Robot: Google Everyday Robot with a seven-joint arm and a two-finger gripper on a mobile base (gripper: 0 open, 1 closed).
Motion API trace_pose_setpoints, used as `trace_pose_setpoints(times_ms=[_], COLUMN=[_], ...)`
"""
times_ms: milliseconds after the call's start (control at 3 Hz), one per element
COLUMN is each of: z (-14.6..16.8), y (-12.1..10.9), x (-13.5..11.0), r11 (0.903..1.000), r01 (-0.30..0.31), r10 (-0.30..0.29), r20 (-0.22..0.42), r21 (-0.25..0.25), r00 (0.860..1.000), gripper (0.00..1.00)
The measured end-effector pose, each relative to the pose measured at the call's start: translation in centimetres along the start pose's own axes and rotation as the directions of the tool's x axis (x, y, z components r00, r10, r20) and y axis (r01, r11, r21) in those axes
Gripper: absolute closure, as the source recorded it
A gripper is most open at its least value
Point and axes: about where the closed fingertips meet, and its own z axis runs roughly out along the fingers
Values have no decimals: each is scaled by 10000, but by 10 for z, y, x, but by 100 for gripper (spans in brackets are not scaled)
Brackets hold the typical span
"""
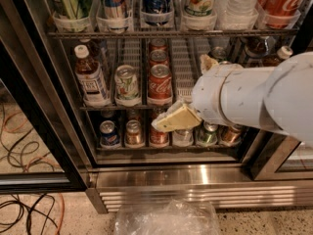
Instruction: Pick 7up can from middle shelf of fridge
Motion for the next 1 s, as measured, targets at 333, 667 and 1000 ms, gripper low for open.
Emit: trace_pose_setpoints(times_ms=[333, 667, 1000], z=[2, 17, 41], y=[3, 12, 26], x=[-3, -13, -27], r11=[9997, 9992, 9981], r01=[232, 349, 483], r10=[-232, -343, -453], r20=[19, 356, 775], r21=[-117, -174, -374], r00=[9997, 9988, 9960], gripper=[0, 0, 0])
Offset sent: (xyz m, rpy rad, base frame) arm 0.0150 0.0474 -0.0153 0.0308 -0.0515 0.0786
